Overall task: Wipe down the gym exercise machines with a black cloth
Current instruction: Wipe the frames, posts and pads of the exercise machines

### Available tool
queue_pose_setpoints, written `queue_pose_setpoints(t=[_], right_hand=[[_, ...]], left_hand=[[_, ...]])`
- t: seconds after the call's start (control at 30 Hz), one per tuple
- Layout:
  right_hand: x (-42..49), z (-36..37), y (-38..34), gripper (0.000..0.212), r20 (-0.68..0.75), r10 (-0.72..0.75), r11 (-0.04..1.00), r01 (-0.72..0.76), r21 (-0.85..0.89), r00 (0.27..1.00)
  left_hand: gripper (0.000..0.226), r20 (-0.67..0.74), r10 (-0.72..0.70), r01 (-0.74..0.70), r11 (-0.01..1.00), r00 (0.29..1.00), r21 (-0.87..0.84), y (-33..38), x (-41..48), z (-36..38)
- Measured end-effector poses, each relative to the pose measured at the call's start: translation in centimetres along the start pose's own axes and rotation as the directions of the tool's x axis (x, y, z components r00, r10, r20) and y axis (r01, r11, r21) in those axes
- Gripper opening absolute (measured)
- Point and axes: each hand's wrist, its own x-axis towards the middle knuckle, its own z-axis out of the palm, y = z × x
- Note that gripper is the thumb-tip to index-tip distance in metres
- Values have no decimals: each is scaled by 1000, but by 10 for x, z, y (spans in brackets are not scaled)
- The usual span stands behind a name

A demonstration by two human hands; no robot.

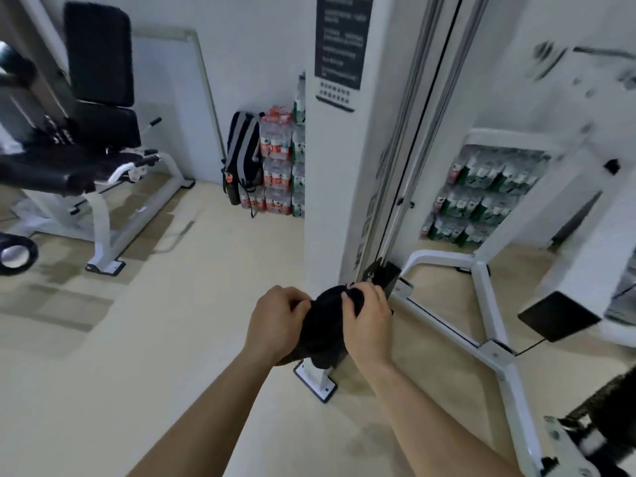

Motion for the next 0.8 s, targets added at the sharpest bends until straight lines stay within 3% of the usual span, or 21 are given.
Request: queue_pose_setpoints(t=[0.2,0.43,0.53,0.67,0.8], right_hand=[[27,-113,-89,19,31,-75,997,74,13,997],[74,-221,-164,30,152,-144,989,146,3,978],[91,-256,-185,32,113,-173,985,173,13,978],[112,-290,-209,29,91,-171,973,154,174,981],[135,-313,-225,21,93,-173,915,125,384,980]], left_hand=[[17,-48,173,-170,984,984,54,87,-22,-88],[19,-55,296,-301,937,954,-179,177,-25,-153],[16,-71,343,-350,908,937,-231,210,-16,-174],[22,-87,381,-389,869,921,-306,252,-8,-195],[27,-234,405,-458,850,884,-259,295,1,-210]])
